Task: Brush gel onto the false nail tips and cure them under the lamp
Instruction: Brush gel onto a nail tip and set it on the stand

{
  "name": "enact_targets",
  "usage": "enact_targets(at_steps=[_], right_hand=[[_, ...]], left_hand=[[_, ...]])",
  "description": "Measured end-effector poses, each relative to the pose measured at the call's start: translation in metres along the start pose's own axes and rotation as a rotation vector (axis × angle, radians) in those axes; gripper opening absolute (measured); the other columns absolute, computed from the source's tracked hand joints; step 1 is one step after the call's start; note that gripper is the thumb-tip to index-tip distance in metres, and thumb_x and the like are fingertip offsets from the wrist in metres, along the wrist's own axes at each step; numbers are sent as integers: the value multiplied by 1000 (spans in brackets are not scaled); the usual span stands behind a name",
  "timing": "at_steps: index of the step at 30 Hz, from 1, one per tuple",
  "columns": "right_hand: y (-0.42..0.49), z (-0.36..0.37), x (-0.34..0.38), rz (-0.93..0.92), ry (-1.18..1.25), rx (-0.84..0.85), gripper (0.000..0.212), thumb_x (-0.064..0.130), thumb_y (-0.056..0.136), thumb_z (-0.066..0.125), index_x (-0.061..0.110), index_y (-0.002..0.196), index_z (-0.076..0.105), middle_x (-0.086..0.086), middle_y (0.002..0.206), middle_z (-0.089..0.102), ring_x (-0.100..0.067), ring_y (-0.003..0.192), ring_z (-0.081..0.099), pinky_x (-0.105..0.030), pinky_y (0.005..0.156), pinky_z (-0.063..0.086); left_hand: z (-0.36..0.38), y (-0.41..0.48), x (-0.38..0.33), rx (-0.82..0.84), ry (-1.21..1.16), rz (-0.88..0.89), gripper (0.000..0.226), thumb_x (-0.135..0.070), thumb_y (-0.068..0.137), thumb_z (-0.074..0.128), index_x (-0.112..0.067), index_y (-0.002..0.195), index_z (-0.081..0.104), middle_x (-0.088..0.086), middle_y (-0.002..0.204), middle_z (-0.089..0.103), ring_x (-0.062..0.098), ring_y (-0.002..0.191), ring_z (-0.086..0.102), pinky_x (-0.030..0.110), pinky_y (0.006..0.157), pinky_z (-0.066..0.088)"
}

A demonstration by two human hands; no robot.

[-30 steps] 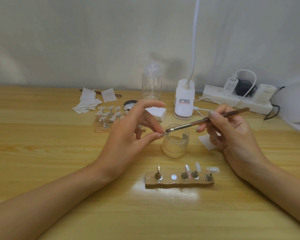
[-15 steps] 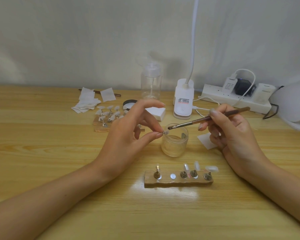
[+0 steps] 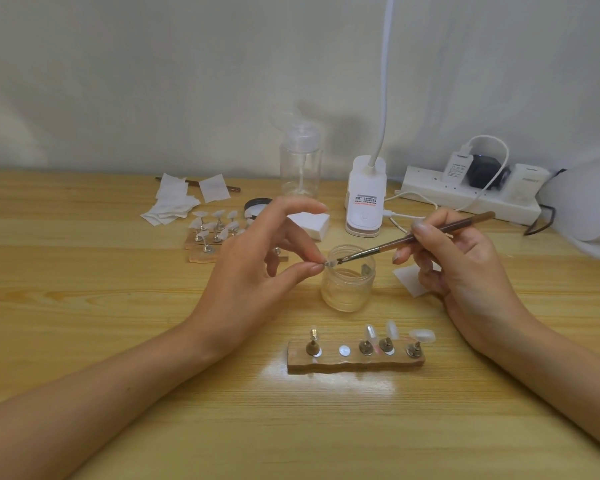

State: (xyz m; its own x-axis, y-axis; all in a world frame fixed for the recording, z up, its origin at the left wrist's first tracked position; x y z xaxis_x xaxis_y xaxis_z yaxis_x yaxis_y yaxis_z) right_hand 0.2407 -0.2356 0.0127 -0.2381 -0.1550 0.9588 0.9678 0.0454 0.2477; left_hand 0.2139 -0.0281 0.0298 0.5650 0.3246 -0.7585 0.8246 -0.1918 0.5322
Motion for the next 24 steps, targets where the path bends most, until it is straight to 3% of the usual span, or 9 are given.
enact_targets(at_steps=[7,16,21,24], right_hand=[[-1,2,1,-16,-14,37,19,35,80,63,20,80,52,-4,68,69,-6,62,55,-16,44,35],[-1,1,0,-31,-21,31,17,35,81,63,22,78,53,-4,68,69,-5,63,55,-15,44,35],[-1,2,3,-57,8,54,16,34,86,62,24,77,54,-4,68,69,-5,63,56,-15,44,34],[0,2,0,-33,-9,41,16,33,84,63,22,79,53,-5,68,69,-6,63,55,-15,44,35]], left_hand=[[0,0,0,2,11,10,50,-3,86,77,-25,126,56,-11,85,72,8,87,67,29,58,44],[1,-1,1,7,6,9,50,-4,87,77,-26,126,56,-10,85,72,10,88,67,25,59,43],[0,0,1,4,16,15,50,-5,87,77,-27,126,56,-12,84,72,13,78,64,21,60,42],[0,-1,1,9,18,21,50,-5,87,77,-26,127,56,-13,85,72,9,83,65,27,58,43]])
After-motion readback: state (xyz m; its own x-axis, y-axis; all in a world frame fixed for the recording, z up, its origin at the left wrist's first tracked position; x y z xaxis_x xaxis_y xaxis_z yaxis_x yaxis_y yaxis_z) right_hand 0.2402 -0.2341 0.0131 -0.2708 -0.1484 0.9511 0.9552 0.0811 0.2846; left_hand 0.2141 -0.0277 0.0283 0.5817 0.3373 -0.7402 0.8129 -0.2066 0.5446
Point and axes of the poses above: each hand's wrist, its own y-axis towards the middle knuckle, its own z-axis out of the palm, x = y × z, the point moved 8 cm from there along y, towards the middle knuckle
